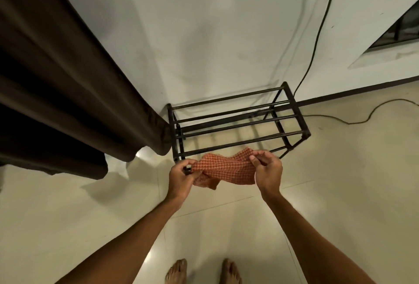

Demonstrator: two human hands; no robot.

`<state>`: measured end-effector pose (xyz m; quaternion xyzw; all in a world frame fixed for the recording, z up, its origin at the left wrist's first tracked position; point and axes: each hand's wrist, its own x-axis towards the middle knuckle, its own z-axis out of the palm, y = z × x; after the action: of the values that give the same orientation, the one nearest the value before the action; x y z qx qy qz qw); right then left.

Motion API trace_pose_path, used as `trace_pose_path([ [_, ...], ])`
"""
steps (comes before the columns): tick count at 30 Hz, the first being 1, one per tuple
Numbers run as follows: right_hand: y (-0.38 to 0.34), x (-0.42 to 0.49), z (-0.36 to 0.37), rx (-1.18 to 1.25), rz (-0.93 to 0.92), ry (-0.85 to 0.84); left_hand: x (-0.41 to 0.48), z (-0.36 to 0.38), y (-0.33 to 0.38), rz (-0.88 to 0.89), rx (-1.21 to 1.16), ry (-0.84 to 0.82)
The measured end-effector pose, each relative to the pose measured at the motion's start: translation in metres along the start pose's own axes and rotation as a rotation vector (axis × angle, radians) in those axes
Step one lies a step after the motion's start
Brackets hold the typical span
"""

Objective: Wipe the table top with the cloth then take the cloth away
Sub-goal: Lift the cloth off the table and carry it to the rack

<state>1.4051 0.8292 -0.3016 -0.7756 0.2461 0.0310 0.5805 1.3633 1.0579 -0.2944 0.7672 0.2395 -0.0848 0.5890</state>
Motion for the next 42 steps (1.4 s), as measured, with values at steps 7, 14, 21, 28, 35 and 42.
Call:
trace_pose_path([
  [7, 0.031, 0.069, 0.039, -0.057, -0.023, 0.129, 0.075, 0.024, -0.020, 0.228, 0.101, 0.058],
  [14, 0.034, 0.121, 0.065, -0.161, -0.064, 0.086, 0.125, 0.029, -0.039, 0.181, 0.237, 0.012],
  [21, 0.028, 0.147, 0.080, 0.016, 0.114, 0.089, 0.150, 0.033, -0.036, 0.139, 0.339, 0.009],
  [28, 0.028, 0.147, 0.086, 0.187, 0.034, 0.061, 0.138, 0.040, -0.040, 0.263, 0.344, 0.178],
  [35, 0.053, 0.115, 0.089, -0.276, -0.335, -0.292, 0.121, 0.052, -0.061, 0.416, 0.907, 0.030],
  [42, 0.085, 0.112, 0.081, -1.030, -0.738, -0.491, 0.125, 0.044, -0.074, 0.348, 1.299, -0.095],
])
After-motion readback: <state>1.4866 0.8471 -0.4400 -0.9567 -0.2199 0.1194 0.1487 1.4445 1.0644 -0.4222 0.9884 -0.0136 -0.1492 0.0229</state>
